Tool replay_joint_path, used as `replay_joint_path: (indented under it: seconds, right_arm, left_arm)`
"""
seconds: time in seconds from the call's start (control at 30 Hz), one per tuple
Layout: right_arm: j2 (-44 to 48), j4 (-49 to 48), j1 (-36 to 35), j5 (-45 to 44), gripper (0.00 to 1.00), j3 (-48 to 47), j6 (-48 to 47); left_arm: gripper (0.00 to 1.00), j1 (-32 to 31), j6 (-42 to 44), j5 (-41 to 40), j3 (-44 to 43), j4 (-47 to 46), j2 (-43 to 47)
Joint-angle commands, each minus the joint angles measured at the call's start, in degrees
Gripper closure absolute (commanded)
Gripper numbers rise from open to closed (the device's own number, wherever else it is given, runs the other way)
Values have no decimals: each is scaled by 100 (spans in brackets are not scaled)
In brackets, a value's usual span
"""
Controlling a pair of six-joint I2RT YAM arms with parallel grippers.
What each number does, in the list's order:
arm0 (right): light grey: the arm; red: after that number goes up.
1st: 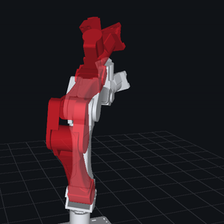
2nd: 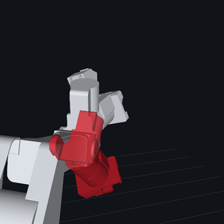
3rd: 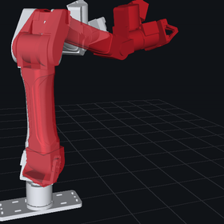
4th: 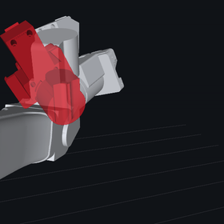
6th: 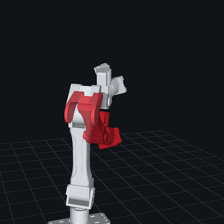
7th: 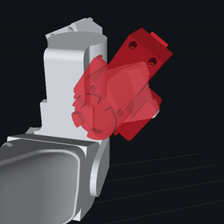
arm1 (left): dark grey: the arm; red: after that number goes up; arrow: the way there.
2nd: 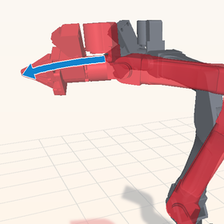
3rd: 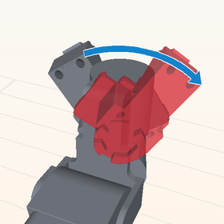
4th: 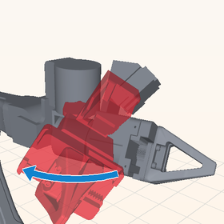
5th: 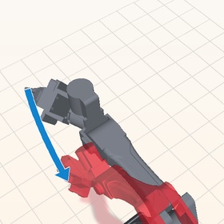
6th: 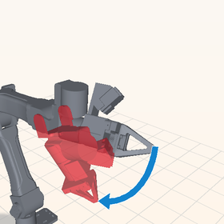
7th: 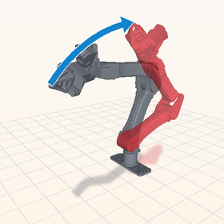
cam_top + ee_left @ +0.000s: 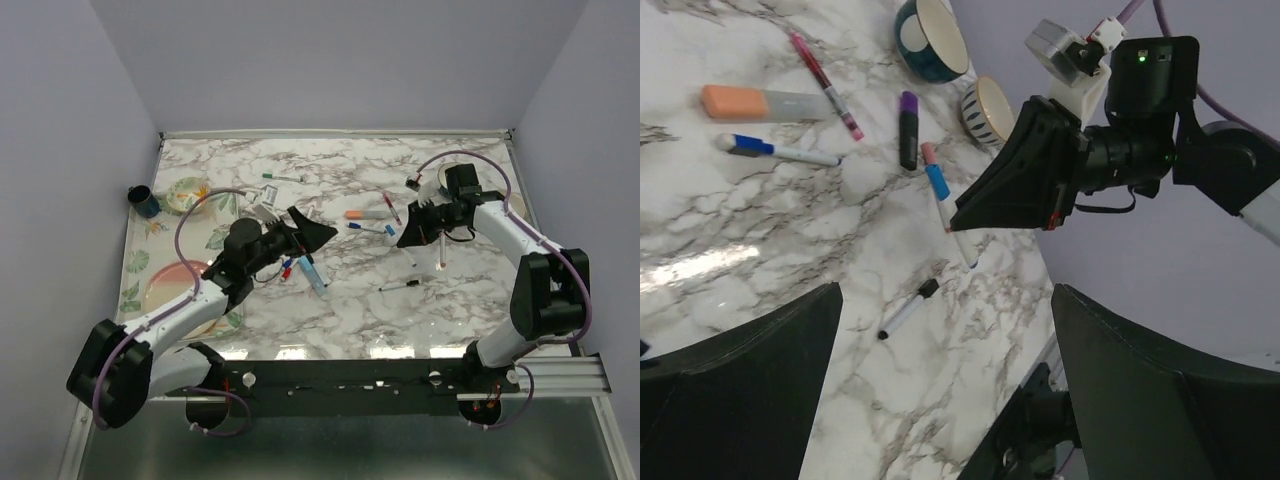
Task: Open the pen caps
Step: Pass the pen from the right arm to the left
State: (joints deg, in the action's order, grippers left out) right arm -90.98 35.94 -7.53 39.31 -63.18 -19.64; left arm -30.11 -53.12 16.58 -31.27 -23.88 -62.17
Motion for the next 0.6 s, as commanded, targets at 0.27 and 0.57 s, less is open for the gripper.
replay_joint_path:
  seconds: [0.27,0.57]
  right_arm:
    - [186,457,15,2449,99,-2,-207]
    - [203,536,15,2573,99,-28,-269]
  left_arm:
    - [26,-1410,-1455,-1771,-1003,-1866,-2263]
    - [39,-1788,-1596,-2097,-1873,-1295,-3195]
